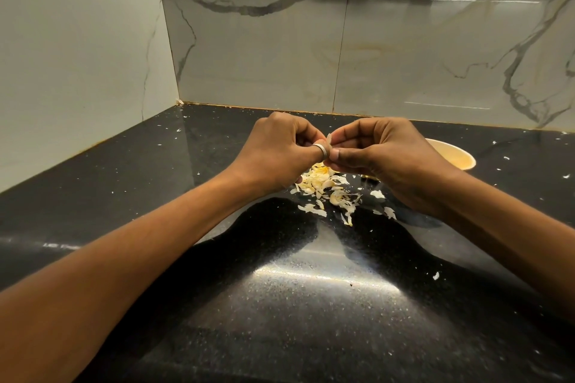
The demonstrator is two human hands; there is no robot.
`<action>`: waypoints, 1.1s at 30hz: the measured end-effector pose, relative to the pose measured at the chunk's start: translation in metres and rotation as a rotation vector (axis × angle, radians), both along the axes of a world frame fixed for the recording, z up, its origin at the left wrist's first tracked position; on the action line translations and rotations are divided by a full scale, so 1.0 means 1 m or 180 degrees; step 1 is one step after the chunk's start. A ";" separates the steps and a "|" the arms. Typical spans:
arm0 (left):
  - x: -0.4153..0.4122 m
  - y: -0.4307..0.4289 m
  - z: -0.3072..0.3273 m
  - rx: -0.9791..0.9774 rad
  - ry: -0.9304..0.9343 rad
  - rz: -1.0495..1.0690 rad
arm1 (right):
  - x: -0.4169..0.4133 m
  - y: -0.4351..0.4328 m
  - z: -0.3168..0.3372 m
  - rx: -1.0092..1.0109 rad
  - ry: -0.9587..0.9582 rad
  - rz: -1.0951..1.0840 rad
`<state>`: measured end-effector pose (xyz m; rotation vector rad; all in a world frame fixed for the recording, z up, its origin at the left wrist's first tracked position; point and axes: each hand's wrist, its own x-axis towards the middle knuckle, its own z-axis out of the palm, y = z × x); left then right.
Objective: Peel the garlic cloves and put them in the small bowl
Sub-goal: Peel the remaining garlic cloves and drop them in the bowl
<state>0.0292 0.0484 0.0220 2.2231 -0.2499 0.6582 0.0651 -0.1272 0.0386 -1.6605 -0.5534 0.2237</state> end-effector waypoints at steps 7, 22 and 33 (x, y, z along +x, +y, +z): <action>0.000 -0.001 0.001 0.0034 0.0054 0.0116 | 0.001 0.001 -0.002 0.0041 -0.0034 0.0019; 0.001 0.000 0.002 -0.0051 0.0027 0.0501 | 0.009 -0.003 -0.002 0.0218 0.0013 -0.0011; 0.002 0.003 0.001 -0.0073 -0.0116 0.0125 | 0.011 -0.003 -0.002 0.0296 0.0077 -0.0035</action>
